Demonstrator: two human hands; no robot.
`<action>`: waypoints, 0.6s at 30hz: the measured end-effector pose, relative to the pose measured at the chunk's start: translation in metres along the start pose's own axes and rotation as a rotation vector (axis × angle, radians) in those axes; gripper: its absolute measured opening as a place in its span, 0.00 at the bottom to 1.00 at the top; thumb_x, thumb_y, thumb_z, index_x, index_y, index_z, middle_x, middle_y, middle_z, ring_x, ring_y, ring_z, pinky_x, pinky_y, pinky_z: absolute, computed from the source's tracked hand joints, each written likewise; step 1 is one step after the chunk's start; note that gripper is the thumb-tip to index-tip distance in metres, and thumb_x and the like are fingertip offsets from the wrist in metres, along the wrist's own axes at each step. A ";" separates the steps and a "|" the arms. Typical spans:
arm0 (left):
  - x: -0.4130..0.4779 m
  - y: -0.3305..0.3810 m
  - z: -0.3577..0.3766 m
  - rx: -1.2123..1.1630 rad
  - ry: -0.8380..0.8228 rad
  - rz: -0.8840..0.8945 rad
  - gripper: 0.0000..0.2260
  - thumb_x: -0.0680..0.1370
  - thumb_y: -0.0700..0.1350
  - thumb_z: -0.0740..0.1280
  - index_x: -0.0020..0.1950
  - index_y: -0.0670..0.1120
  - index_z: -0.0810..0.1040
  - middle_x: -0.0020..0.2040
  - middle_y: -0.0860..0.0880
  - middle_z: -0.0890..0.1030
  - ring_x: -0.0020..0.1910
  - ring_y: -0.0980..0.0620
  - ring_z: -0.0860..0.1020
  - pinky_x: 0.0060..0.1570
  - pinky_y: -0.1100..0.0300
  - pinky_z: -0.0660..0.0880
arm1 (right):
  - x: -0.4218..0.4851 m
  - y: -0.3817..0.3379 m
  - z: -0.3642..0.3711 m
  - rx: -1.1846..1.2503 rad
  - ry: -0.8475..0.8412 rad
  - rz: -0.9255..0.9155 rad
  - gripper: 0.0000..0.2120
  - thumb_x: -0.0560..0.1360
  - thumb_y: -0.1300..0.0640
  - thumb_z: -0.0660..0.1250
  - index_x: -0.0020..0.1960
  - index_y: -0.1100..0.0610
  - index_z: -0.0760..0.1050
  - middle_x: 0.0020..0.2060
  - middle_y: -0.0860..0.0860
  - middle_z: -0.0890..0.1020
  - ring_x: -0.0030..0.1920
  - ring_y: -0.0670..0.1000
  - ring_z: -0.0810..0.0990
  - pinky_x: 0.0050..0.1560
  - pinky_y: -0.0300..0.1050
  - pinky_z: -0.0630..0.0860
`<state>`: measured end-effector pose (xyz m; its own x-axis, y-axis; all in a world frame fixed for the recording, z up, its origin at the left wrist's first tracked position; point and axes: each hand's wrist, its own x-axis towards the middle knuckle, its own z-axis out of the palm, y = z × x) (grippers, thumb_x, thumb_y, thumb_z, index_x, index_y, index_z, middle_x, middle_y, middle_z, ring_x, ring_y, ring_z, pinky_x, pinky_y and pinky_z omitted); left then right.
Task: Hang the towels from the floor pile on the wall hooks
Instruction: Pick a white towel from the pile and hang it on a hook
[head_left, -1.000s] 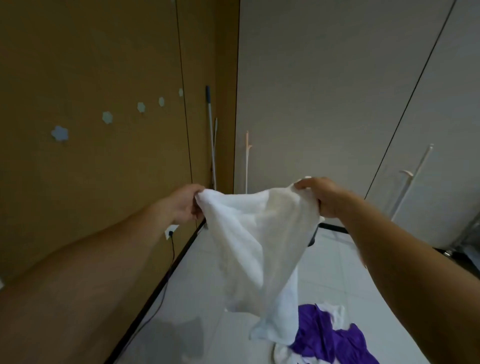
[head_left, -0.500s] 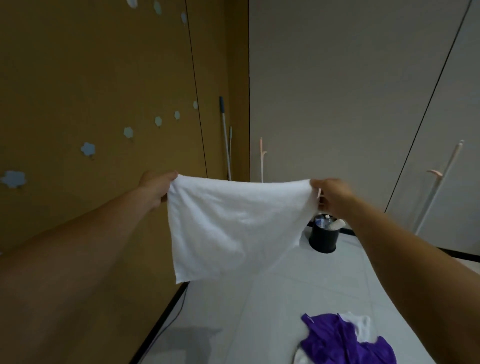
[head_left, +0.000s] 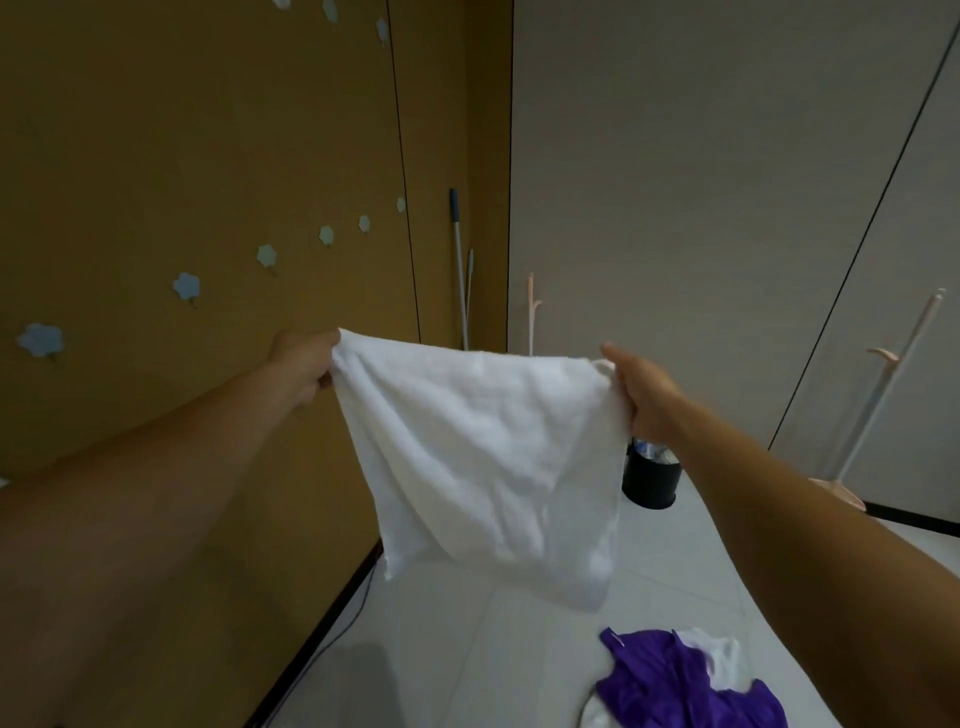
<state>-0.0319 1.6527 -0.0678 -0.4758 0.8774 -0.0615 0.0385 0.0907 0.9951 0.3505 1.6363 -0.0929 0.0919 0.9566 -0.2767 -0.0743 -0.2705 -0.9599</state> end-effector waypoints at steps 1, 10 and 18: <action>-0.001 -0.002 -0.002 -0.002 0.007 -0.001 0.10 0.79 0.43 0.64 0.59 0.42 0.76 0.58 0.42 0.78 0.52 0.45 0.77 0.47 0.52 0.76 | -0.005 0.005 0.000 -0.053 -0.123 0.046 0.15 0.76 0.49 0.66 0.54 0.60 0.79 0.48 0.58 0.84 0.48 0.58 0.83 0.49 0.53 0.79; -0.010 -0.006 -0.015 -0.047 0.030 0.022 0.11 0.79 0.48 0.65 0.60 0.49 0.77 0.57 0.45 0.79 0.52 0.44 0.78 0.48 0.52 0.76 | -0.010 0.019 0.013 0.095 -0.197 0.057 0.11 0.78 0.52 0.65 0.52 0.60 0.79 0.45 0.57 0.83 0.42 0.55 0.82 0.40 0.49 0.78; -0.006 -0.013 -0.035 0.099 0.136 -0.012 0.19 0.78 0.45 0.66 0.67 0.38 0.73 0.65 0.39 0.75 0.61 0.39 0.74 0.57 0.50 0.74 | 0.002 0.016 0.015 -0.102 0.084 0.005 0.11 0.73 0.55 0.73 0.44 0.61 0.74 0.29 0.54 0.67 0.28 0.50 0.63 0.32 0.45 0.66</action>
<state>-0.0599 1.6298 -0.0776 -0.5912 0.8046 -0.0555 0.1155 0.1525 0.9815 0.3345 1.6360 -0.1079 0.1751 0.9438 -0.2802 0.0258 -0.2889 -0.9570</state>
